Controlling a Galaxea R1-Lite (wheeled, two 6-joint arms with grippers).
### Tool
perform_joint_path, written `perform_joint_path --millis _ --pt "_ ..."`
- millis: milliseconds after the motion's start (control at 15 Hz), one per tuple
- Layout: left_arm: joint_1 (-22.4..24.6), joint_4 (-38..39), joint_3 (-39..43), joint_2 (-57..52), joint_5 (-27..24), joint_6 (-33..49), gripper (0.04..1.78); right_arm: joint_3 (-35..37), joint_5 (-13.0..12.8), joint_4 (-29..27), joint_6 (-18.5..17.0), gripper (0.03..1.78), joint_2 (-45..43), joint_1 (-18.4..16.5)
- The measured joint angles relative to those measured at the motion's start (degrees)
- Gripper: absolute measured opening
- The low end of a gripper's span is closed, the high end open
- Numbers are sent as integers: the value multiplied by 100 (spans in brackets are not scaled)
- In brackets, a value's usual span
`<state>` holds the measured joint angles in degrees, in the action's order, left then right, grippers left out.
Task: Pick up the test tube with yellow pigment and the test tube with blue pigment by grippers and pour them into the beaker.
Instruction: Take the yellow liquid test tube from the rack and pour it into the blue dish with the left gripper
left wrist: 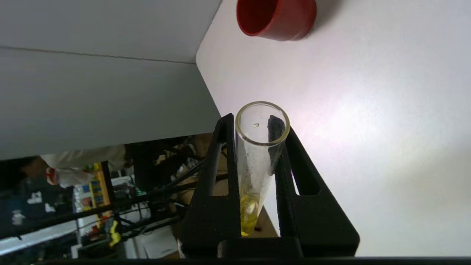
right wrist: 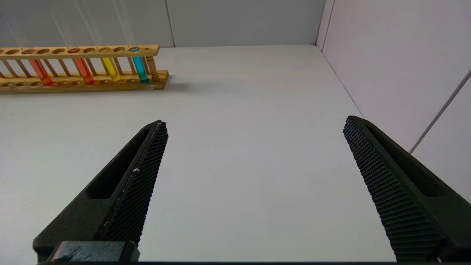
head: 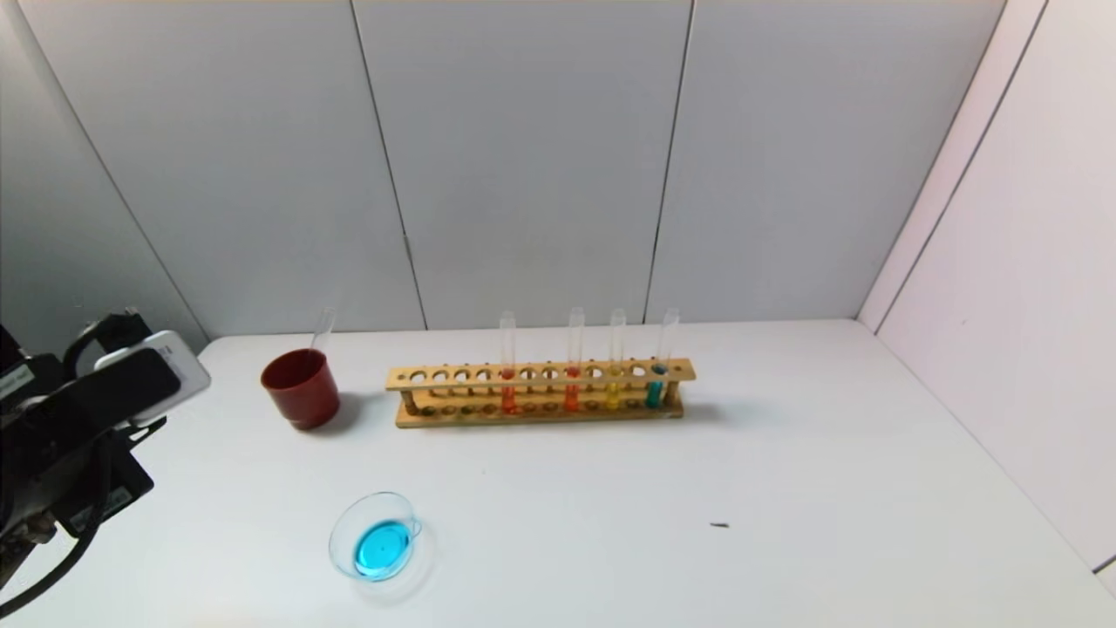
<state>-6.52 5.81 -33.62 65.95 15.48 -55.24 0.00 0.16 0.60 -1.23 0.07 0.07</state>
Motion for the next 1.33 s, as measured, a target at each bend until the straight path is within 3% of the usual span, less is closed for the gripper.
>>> perform_joint_path --millis 400,867,1333 --pt "-182 634 474 323 -90 -195 32 0 0 -2 0 174 0 0" --pt "-720 1497 767 1232 -46 -151 32 0 0 -2 2 174 0 -2" --pt "-1142 1590 829 1943 279 -730 32 0 0 -2 2 174 0 2"
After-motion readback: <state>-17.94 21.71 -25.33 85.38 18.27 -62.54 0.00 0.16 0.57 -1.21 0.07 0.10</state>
